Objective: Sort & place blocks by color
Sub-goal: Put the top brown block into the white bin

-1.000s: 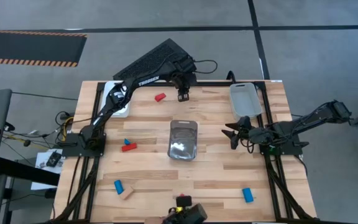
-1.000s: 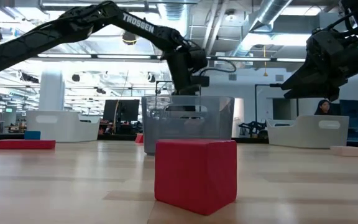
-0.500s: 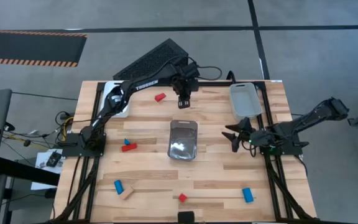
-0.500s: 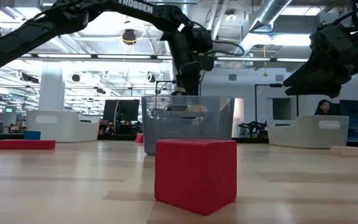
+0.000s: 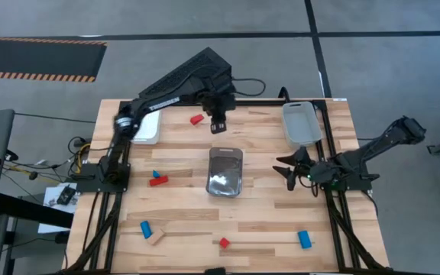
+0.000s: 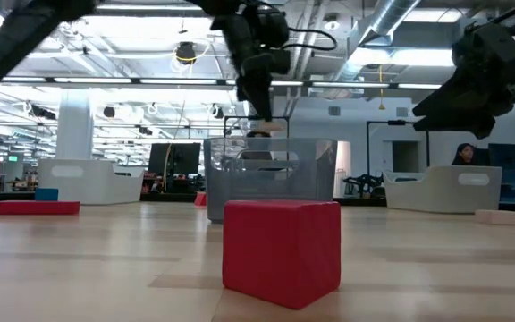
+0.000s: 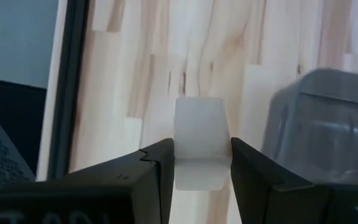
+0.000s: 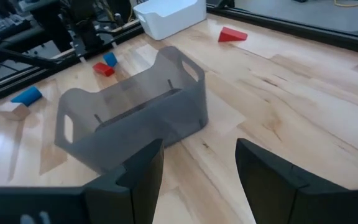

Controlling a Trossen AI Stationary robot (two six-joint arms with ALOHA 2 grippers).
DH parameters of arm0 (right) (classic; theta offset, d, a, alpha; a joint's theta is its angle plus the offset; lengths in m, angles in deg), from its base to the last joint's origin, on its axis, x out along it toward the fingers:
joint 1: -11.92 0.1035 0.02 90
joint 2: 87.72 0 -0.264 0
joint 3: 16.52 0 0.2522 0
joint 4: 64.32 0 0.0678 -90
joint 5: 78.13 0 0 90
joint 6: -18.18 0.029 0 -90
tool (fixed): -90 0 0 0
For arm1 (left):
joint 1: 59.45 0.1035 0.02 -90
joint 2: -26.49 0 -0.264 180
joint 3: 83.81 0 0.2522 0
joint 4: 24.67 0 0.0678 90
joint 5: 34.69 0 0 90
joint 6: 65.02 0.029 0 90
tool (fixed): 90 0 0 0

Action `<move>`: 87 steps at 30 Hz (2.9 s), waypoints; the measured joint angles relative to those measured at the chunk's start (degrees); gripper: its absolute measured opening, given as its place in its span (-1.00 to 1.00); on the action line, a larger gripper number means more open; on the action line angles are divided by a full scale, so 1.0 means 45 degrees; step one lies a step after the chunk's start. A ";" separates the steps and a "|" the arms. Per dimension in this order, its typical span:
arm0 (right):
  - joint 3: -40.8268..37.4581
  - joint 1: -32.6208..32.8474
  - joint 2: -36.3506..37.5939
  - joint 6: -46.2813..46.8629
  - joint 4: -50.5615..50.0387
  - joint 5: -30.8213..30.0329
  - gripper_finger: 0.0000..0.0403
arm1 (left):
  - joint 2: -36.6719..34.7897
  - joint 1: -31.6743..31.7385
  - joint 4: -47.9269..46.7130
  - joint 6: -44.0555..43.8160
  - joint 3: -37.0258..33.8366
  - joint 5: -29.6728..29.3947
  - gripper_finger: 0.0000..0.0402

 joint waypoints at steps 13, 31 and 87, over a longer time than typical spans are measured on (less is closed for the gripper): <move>0.0000 0.0888 -0.0073 0.0151 0.0857 -0.1657 0.11 | -0.7559 -0.0901 0.8065 -0.2033 -1.1447 -0.0312 -0.52; 0.0000 0.0458 -0.3248 -0.4514 0.6243 -0.1138 0.11 | -1.3758 -0.4231 1.4887 -0.4360 -1.7664 -0.2352 -0.51; 0.2628 0.0290 -1.0472 -1.1080 1.1103 0.0368 0.11 | -1.6692 -0.1762 1.2349 -0.7957 -2.1642 -0.8000 -0.52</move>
